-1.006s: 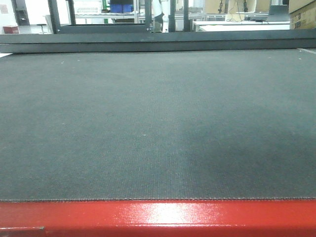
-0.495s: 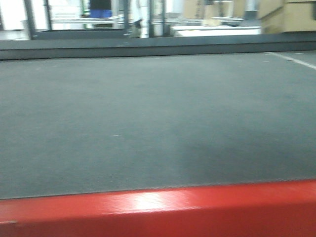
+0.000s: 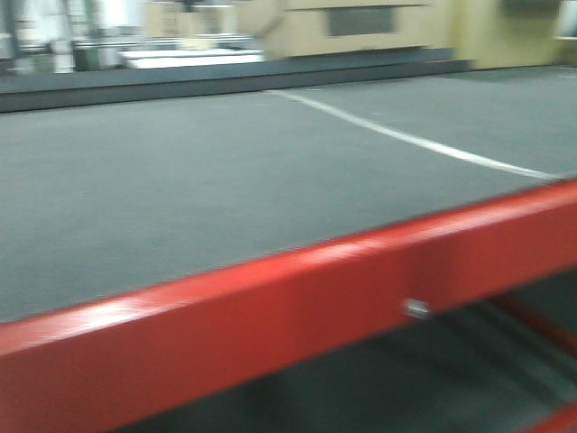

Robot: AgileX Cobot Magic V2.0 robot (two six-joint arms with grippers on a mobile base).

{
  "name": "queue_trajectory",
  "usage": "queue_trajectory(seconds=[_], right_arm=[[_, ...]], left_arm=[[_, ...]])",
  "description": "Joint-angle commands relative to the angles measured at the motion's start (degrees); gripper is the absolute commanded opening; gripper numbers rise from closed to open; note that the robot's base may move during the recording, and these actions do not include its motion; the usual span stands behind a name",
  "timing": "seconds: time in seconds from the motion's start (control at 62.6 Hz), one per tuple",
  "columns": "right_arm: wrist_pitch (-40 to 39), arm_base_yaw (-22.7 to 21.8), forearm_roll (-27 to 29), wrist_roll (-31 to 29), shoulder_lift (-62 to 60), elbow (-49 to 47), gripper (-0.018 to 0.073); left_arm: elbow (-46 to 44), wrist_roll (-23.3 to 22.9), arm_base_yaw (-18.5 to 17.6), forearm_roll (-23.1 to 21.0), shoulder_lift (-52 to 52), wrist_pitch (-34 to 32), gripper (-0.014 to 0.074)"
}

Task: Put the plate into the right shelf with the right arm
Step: 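Drive the base away from the table toward the steel shelf rack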

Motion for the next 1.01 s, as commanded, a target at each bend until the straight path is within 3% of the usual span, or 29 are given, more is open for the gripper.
queue_trajectory(seconds=[0.0,0.99], right_arm=[[-6.0,-0.1,-0.6,-0.4,0.3,-1.6,0.0054],[-6.1,-0.1,-0.6,-0.4,0.3,-1.6,0.0054]], left_arm=[[0.5,-0.1,-0.2,-0.2,-0.7,-4.9,-0.0047],[0.5,-0.1,-0.2,-0.2,-0.7,-4.9,-0.0047]])
